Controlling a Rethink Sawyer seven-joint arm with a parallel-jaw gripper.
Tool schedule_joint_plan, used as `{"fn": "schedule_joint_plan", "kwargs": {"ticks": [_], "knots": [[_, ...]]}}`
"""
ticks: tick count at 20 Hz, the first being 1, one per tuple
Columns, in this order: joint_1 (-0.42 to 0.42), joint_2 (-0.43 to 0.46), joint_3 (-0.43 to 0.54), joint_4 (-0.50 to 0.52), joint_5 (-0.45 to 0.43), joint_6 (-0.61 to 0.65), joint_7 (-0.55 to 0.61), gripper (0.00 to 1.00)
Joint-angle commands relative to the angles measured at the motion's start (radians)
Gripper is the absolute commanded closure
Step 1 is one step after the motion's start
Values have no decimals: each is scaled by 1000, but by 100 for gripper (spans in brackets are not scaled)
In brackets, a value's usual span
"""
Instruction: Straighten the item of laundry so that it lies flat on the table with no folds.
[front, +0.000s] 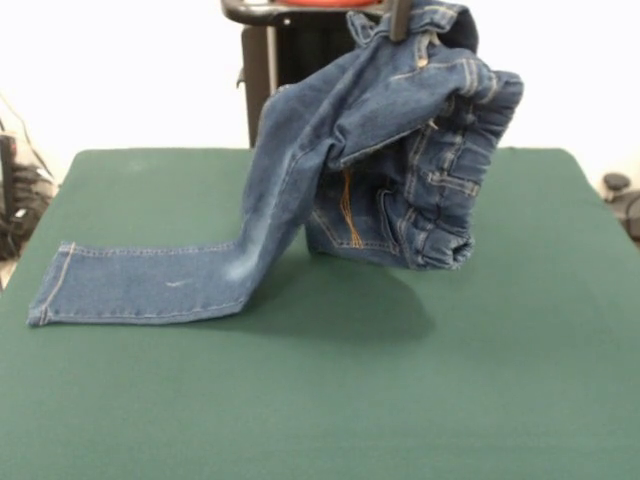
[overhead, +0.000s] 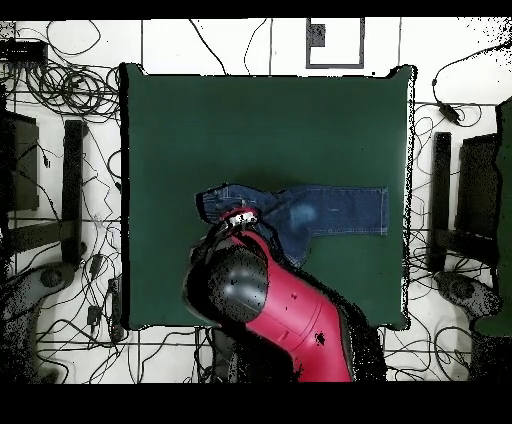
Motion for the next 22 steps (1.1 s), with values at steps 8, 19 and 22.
{"fn": "schedule_joint_plan", "kwargs": {"ticks": [8, 19, 22], "knots": [[9, 102, 132, 72, 109, -141, 244, 100], [-5, 109, 185, 131, 154, -225, 223, 100], [-2, 110, 184, 129, 156, -222, 222, 100]]}}
